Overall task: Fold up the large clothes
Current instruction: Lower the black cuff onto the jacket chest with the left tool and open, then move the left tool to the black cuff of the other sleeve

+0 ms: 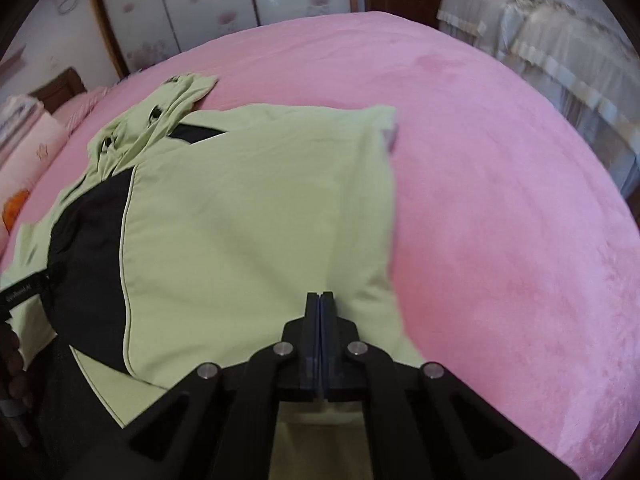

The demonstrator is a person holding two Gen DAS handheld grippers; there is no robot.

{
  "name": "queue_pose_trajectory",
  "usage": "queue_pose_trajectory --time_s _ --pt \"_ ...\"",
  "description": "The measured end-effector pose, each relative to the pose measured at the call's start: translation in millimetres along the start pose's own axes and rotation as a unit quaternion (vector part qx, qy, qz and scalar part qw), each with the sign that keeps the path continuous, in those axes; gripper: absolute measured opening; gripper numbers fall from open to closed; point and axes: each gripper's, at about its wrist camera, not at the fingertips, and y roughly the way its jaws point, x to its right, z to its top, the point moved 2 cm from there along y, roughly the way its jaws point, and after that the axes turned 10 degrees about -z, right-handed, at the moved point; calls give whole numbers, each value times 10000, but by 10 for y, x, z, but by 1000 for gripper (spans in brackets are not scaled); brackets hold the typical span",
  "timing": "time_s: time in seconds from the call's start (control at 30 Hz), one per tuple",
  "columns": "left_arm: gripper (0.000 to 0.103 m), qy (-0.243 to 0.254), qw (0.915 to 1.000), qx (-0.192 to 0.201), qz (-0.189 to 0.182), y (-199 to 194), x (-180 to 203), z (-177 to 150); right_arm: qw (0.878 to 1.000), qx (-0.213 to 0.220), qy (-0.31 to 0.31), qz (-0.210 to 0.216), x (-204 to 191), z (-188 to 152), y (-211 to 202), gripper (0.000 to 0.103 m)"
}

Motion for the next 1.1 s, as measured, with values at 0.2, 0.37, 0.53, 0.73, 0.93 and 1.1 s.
queue_pose_trajectory --time_s 0.2,0.37,0.53,0.73,0.93,1.1 --pt "67 102 9999 -42 -9 -4 31 -7 9996 -50 229 -126 56 -28 -64 0" --pt "69 -7 9998 -155 -93 -94 45 35 9978 -195 624 107 -9 -80 -218 3" --pt "75 128 9998 -45 -154 -361 173 75 9959 -253 818 305 -104 -176 -461 3" --pt "81 250 9991 233 -251 -863 368 51 9946 -220 894 485 -236 -238 -793 4" --pt "81 385 9982 370 -269 -1290 537 -82 9944 44 881 590 -359 -252 -1226 19" --pt "84 299 9972 495 -474 -1679 550 -228 9939 267 833 672 -470 -283 -1589 21"
